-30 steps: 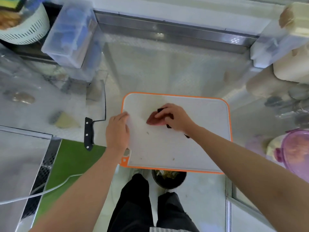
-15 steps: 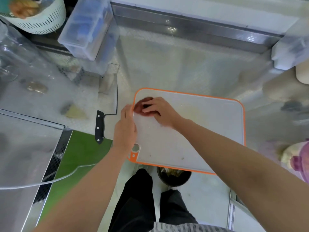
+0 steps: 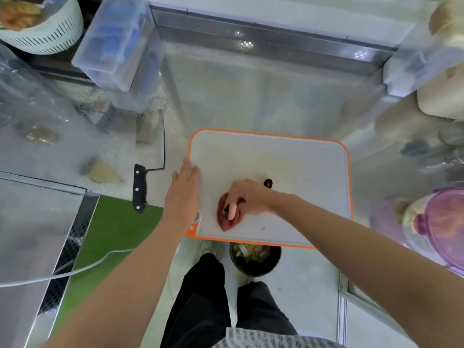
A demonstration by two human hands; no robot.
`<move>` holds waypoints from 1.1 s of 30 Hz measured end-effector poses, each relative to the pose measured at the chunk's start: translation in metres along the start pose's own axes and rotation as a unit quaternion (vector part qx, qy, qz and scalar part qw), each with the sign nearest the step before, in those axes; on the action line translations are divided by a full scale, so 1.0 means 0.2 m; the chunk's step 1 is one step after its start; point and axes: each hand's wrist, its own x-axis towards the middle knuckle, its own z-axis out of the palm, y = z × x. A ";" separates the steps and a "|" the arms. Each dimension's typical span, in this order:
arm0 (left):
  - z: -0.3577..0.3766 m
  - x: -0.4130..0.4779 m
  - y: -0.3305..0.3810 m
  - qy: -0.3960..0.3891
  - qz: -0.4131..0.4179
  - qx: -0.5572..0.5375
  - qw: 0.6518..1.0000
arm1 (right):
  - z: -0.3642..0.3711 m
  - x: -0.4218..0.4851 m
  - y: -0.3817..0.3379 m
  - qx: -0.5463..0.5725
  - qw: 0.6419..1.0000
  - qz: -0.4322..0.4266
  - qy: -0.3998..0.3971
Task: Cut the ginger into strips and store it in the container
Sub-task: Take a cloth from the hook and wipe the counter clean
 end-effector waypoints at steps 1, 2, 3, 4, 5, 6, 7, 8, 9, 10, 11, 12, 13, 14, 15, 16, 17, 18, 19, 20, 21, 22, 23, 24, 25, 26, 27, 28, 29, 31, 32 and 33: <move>-0.01 0.00 0.01 0.005 0.009 0.013 1.000 | -0.02 -0.04 0.01 0.015 1.000 0.016 -0.012; -0.01 0.00 0.03 0.018 0.021 0.023 0.999 | -0.06 -0.06 0.03 0.045 0.998 0.031 0.021; -0.01 0.00 0.04 0.032 0.031 0.033 0.998 | -0.12 -0.06 0.03 0.079 0.992 0.039 0.091; 0.00 0.00 0.06 0.040 0.034 0.042 0.998 | -0.17 -0.05 0.06 0.093 0.979 0.035 0.179; 0.01 -0.01 0.08 0.042 0.035 0.047 0.997 | -0.20 -0.04 0.09 0.075 0.965 0.017 0.249; 0.02 -0.02 0.11 0.043 0.042 0.047 0.997 | -0.21 -0.03 0.14 0.038 0.955 0.003 0.293; 0.04 -0.04 0.13 0.042 0.060 0.047 0.996 | -0.19 -0.03 0.17 0.009 0.950 0.006 0.311; 0.06 -0.07 0.16 0.040 0.080 0.050 0.995 | -0.15 -0.04 0.21 -0.011 0.949 0.023 0.314; 0.07 -0.09 0.19 0.035 0.092 0.054 0.994 | -0.08 -0.07 0.22 -0.021 0.953 0.041 0.301; 0.08 -0.11 0.21 0.026 0.096 0.056 0.993 | -0.02 -0.12 0.22 -0.019 0.959 0.048 0.278; 0.09 -0.12 0.23 0.020 0.094 0.057 0.994 | 0.02 -0.18 0.19 -0.004 0.967 0.047 0.250; 0.09 -0.12 0.24 0.015 0.087 0.058 0.994 | 0.03 -0.24 0.17 0.025 0.977 0.049 0.207; 0.10 -0.12 0.25 0.009 0.078 0.060 0.995 | 0.02 -0.30 0.16 0.062 0.981 0.058 0.176; 0.10 -0.12 0.26 0.007 0.070 0.063 0.996 | -0.01 -0.33 0.17 0.093 0.976 0.069 0.184; 0.10 -0.12 0.26 0.009 0.063 0.070 0.996 | -0.05 -0.36 0.21 0.097 0.965 0.076 0.232; 0.10 -0.13 0.27 0.014 0.057 0.072 0.996 | -0.10 -0.36 0.26 0.080 0.948 0.077 0.298; 0.09 -0.14 0.29 0.020 0.054 0.069 0.996 | -0.12 -0.36 0.31 0.056 0.930 0.087 0.351; 0.10 -0.15 0.30 0.024 0.054 0.061 0.996 | -0.11 -0.36 0.34 0.039 0.919 0.097 0.381; 0.11 -0.16 0.32 0.026 0.059 0.052 0.997 | -0.06 -0.35 0.36 0.024 0.917 0.108 0.384; 0.12 -0.18 0.33 0.026 0.066 0.047 0.996 | 0.01 -0.34 0.35 0.007 0.920 0.116 0.374; 0.13 -0.19 0.34 0.027 0.067 0.045 0.996 | 0.08 -0.35 0.33 0.002 0.929 0.106 0.355; 0.14 -0.19 0.35 0.027 0.061 0.044 0.997 | 0.11 -0.37 0.30 0.012 0.943 0.087 0.321; 0.14 -0.20 0.36 0.024 0.054 0.039 0.997 | 0.11 -0.40 0.28 0.038 0.955 0.080 0.282; 0.14 -0.19 0.37 0.021 0.049 0.034 0.998 | 0.09 -0.42 0.28 0.066 0.962 0.088 0.252; 0.14 -0.19 0.37 0.020 0.048 0.032 0.998 | 0.06 -0.44 0.30 0.081 0.958 0.106 0.252; 0.14 -0.20 0.37 0.021 0.050 0.033 0.998 | 0.04 -0.45 0.33 0.087 0.947 0.121 0.283; 0.14 -0.20 0.37 0.021 0.051 0.037 0.998 | 0.03 -0.45 0.34 0.078 0.933 0.139 0.322; 0.14 -0.22 0.36 0.024 0.052 0.041 0.997 | 0.05 -0.46 0.35 0.052 0.927 0.146 0.341; 0.15 -0.23 0.36 0.027 0.052 0.047 0.997 | 0.10 -0.46 0.34 0.019 0.932 0.137 0.335; 0.15 -0.28 0.36 0.038 0.047 0.058 0.997 | 0.20 -0.46 0.30 -0.010 0.952 0.097 0.289; 0.15 -0.30 0.37 0.045 0.043 0.060 0.996 | 0.20 -0.48 0.28 -0.002 0.962 0.082 0.261; 0.15 -0.32 0.37 0.048 0.038 0.061 0.996 | 0.18 -0.51 0.26 0.020 0.967 0.081 0.240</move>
